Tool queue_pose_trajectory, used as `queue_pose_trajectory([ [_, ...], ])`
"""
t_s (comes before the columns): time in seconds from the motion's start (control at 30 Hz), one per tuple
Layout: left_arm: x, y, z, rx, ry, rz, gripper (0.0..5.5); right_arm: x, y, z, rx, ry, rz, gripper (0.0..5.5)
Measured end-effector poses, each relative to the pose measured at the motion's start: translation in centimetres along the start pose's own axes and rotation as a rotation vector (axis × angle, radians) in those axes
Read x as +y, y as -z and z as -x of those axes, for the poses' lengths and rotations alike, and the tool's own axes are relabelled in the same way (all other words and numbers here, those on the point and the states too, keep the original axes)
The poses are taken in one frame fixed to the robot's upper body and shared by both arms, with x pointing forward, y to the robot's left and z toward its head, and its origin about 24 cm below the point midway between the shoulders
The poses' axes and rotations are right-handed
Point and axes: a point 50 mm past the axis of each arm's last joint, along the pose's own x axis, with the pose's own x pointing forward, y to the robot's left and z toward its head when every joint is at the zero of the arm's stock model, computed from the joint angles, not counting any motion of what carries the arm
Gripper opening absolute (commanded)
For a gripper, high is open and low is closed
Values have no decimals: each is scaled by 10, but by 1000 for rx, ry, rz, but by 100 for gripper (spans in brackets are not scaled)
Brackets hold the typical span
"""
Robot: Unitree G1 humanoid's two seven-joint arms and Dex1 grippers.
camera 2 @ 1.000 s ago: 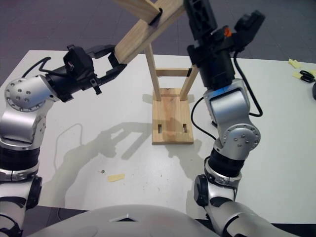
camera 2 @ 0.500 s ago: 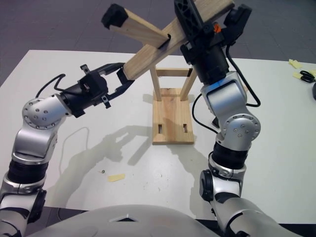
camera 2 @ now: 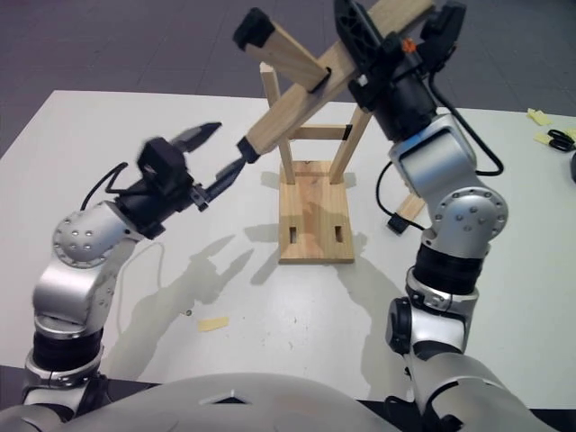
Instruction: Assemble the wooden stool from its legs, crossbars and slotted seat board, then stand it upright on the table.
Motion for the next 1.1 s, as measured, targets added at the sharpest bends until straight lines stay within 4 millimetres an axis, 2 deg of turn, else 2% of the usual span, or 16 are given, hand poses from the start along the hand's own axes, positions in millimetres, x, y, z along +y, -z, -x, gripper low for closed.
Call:
queue_pose_trajectory([
  [0.13,23,-25,12,-169,-104,190,436,-20,-4,21,31,98,24,102],
  [0.2,48,-42,27,-252,-291,236,468,-42,-5,46,90,224,48,102],
  [0.27,69,-39,44,-200,-517,220,504,-71,-3,77,148,441,84,102],
  [0.33,68,-20,45,-84,-581,233,537,-81,4,89,183,537,93,102],
  [0.57,60,4,47,51,-635,221,540,-82,5,92,186,560,148,102],
  [0.77,57,9,43,79,-608,213,540,-77,8,97,258,510,221,103],
  [1.03,50,22,34,136,-561,199,540,-73,13,83,294,434,340,105],
  [1.1,50,24,34,145,-556,199,540,-69,13,79,300,403,427,105],
])
